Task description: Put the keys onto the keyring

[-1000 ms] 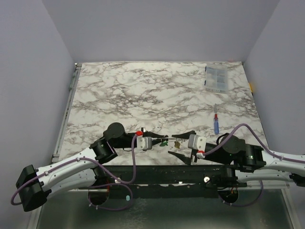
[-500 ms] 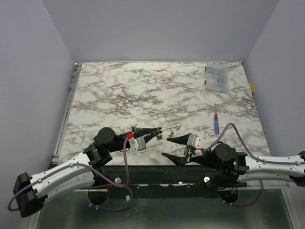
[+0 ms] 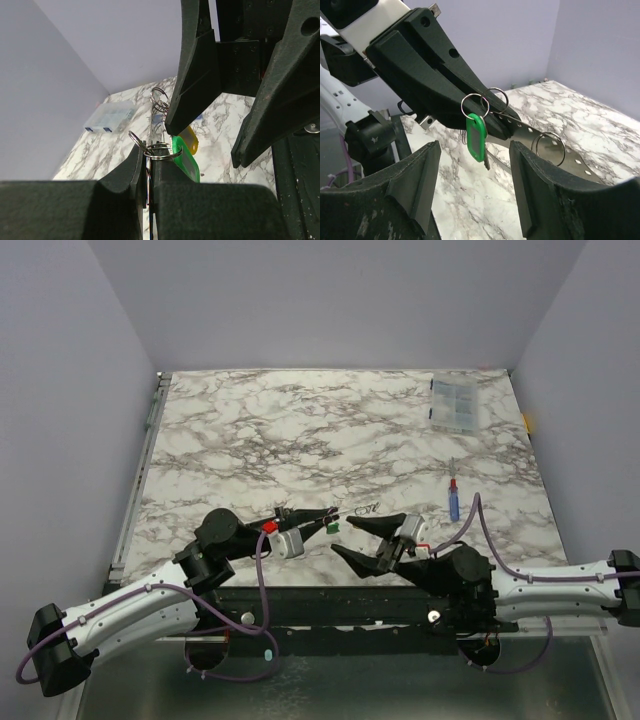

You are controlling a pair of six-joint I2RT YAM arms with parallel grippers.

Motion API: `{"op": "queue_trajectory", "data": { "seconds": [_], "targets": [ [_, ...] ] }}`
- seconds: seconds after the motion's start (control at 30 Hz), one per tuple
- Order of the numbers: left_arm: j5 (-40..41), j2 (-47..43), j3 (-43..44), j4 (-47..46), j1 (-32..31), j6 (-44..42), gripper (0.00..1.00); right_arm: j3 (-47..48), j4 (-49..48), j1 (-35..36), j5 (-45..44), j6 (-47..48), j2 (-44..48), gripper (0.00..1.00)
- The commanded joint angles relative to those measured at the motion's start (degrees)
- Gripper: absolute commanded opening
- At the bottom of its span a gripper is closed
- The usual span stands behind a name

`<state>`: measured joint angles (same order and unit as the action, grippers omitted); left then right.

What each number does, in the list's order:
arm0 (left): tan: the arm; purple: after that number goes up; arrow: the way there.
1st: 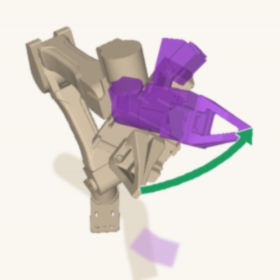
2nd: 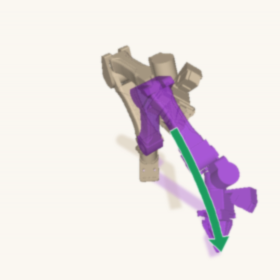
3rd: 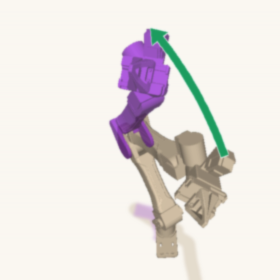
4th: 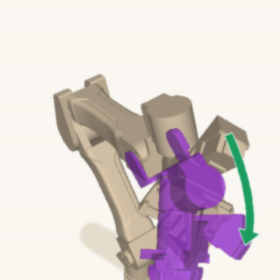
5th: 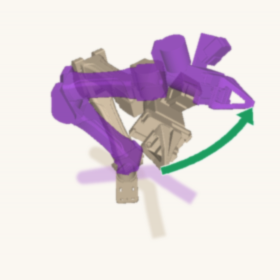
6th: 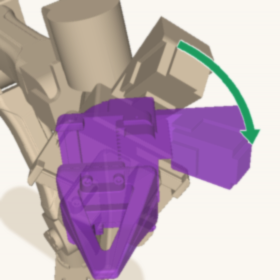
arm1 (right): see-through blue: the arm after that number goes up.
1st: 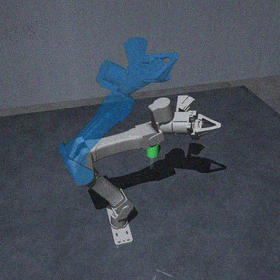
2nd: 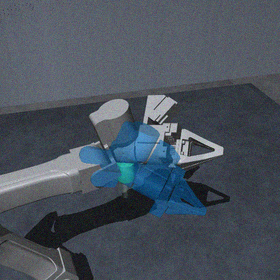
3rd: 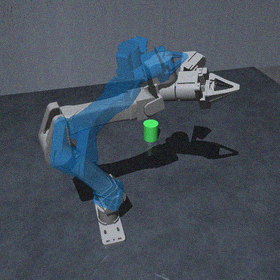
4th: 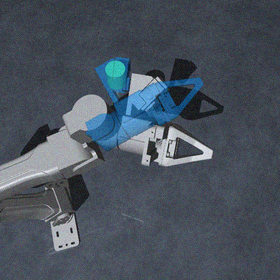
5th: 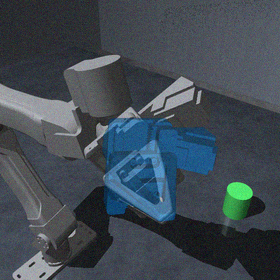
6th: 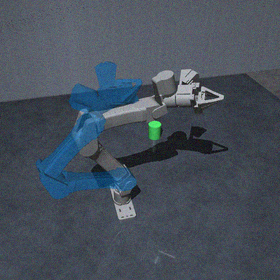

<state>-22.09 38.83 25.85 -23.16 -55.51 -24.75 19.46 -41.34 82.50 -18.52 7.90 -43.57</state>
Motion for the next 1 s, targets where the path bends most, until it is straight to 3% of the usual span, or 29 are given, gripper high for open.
{"op": "queue_trajectory", "data": {
  "seconds": [0.0, 0.13, 0.53, 0.97],
  "targets": [
    [-1.5, -0.7, -0.2, -3.4, 0.3, -0.3, 0.00, -0.8, -9.4, 0.2, -1.8, -1.3, -3.2, 0.65],
    [-0.9, -0.8, -0.3, -3.5, 0.3, -0.4, 0.00, -1.3, -12.4, 0.3, -1.0, -2.9, -6.1, 0.60],
    [-1.3, -0.8, -0.4, -3.7, 0.3, -0.2, 0.00, -1.0, -16.2, 0.3, -2.3, -3.9, -11.6, 0.57],
    [-1.4, -0.9, -0.5, -3.8, 0.3, -0.1, 0.00, -0.1, -20.3, 0.2, -3.8, -1.8, -15.2, 0.42]
  ]
}}
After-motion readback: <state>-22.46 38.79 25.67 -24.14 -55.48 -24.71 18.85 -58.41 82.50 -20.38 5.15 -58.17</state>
